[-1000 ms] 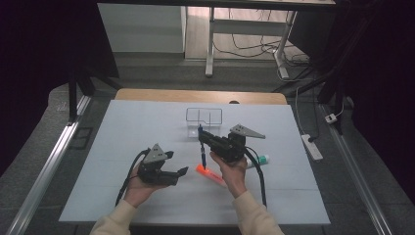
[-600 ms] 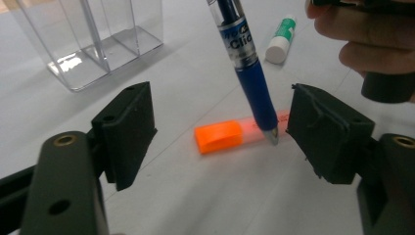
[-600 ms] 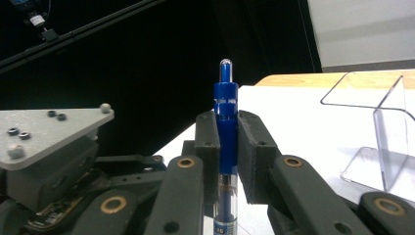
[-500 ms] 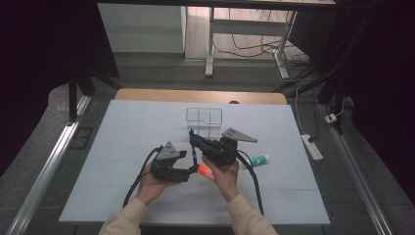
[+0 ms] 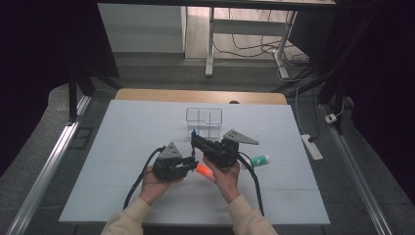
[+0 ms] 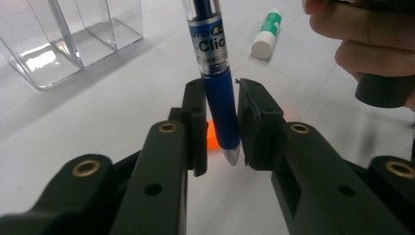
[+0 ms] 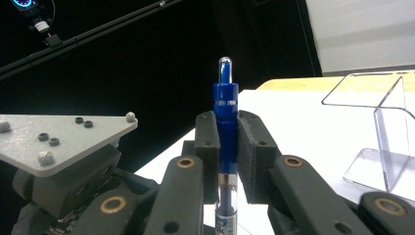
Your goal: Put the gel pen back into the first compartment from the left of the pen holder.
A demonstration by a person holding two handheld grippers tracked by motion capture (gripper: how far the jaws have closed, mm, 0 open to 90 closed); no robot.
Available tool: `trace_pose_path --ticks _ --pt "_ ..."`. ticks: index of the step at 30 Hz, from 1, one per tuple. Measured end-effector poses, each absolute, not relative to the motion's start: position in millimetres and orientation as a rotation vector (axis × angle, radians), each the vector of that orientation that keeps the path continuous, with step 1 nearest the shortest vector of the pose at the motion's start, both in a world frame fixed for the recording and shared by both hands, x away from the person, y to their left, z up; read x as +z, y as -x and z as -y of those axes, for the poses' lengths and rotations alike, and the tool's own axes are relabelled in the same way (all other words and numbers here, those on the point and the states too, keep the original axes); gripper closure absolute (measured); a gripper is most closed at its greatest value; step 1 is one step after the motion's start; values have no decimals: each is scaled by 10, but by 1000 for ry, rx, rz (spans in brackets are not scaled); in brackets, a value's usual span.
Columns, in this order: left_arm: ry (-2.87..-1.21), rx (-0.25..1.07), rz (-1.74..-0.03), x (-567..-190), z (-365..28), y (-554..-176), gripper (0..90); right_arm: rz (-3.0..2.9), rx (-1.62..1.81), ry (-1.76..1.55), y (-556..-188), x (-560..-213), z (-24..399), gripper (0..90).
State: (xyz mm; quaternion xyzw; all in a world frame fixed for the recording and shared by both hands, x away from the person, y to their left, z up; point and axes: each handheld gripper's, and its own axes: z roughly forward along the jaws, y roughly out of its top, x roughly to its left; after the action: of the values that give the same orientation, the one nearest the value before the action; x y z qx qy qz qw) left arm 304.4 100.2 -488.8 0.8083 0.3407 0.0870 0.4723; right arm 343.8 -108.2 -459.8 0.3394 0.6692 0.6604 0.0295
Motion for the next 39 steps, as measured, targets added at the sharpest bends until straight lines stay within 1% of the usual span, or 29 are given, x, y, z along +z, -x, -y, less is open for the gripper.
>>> trace_pose_path --ticks 6,16,22,25,31,35,37,39 --pt "-1967 179 -871 -4916 -1097 -3085 792 -2072 2026 -1037 -3432 -4606 1095 794" --pt "-2049 267 -869 -4900 -1122 -3065 794 -2109 1977 -1009 -3413 -4603 1100 774" --pt "-2073 283 -882 -4897 -1173 -3076 794 -2123 1946 -980 -3418 -4571 1160 728" --pt "-2100 307 -883 -4892 -1190 -3072 794 -2145 1905 -939 -3401 -4549 1193 685" --pt "-2219 352 -863 -4891 -1199 -3064 794 -2216 1791 -841 -3353 -4492 1269 611" --pt "-2274 365 -842 -4883 -1184 -3054 794 -2274 1714 -783 -3311 -4482 1293 584" --pt "-2332 370 -817 -4868 -1160 -3040 794 -2304 1690 -756 -3290 -4481 1290 576" --pt "-2349 373 -811 -4862 -1150 -3034 794 -2330 1670 -728 -3265 -4479 1279 575"
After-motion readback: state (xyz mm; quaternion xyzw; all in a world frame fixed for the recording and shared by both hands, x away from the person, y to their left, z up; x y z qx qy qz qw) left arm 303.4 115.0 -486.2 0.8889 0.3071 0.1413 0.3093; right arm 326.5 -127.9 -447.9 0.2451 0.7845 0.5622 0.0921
